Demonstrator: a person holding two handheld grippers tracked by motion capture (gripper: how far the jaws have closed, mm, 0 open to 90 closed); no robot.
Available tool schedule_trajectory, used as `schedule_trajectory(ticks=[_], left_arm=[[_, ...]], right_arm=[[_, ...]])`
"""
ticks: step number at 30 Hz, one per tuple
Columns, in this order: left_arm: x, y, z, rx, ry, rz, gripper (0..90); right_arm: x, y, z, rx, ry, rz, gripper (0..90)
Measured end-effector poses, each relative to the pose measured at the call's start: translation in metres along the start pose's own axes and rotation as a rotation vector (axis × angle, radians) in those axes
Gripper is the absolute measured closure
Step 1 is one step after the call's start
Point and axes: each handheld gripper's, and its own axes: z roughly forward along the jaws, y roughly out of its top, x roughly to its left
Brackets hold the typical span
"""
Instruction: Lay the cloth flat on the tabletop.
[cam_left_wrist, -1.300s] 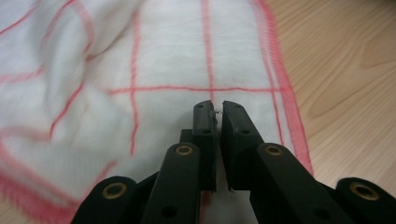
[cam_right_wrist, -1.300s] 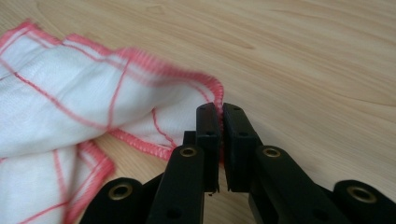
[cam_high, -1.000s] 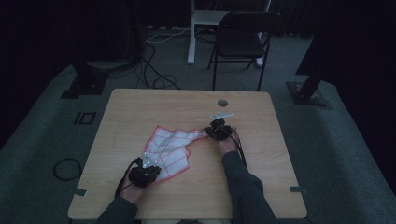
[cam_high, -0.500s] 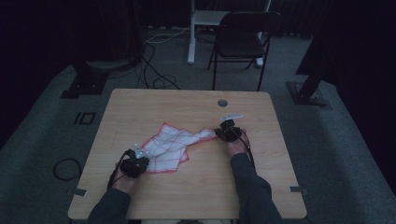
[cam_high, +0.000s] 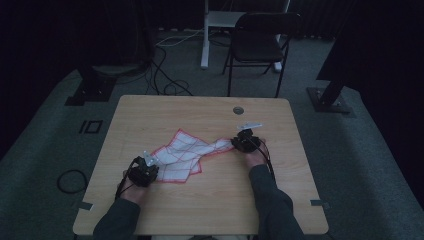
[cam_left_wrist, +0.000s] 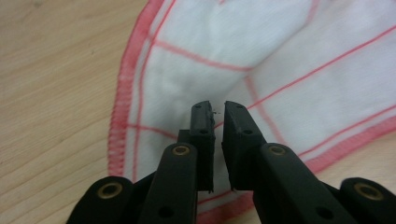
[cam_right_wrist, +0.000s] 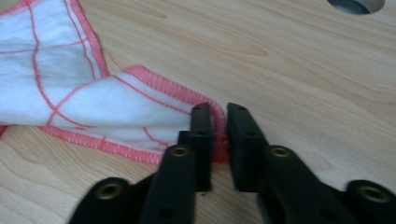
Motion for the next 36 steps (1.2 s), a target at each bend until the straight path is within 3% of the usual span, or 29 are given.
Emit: schedule_trajectory(ticks=[3,10,17,27,31,36], left_arm=[[-0.003,0.004,-0.008,-0.036,-0.018,-0.005,81.3],[-0.019,0.016,-0.018,-0.092,-0.053,0.026,80.9],[-0.039,0.028,-0.009,-0.108,-0.105,0.053,81.9],[-0.076,0.047,0.009,-0.137,-0.175,0.096,86.5],[-0.090,0.054,0.020,-0.121,-0.187,0.126,86.4],[-0.097,0.057,0.035,-0.094,-0.187,0.122,86.3]], right_arm=[[0.000,0.001,-0.004,-0.020,0.001,-0.001,74.1],[0.006,0.004,-0.012,-0.056,0.003,-0.014,70.2],[0.016,-0.002,-0.015,-0.085,0.020,-0.038,72.8],[0.023,-0.012,-0.007,-0.050,0.061,-0.059,77.7],[0.026,-0.012,-0.002,-0.032,0.062,-0.064,77.3],[0.024,-0.012,0.006,-0.012,0.051,-0.047,77.4]])
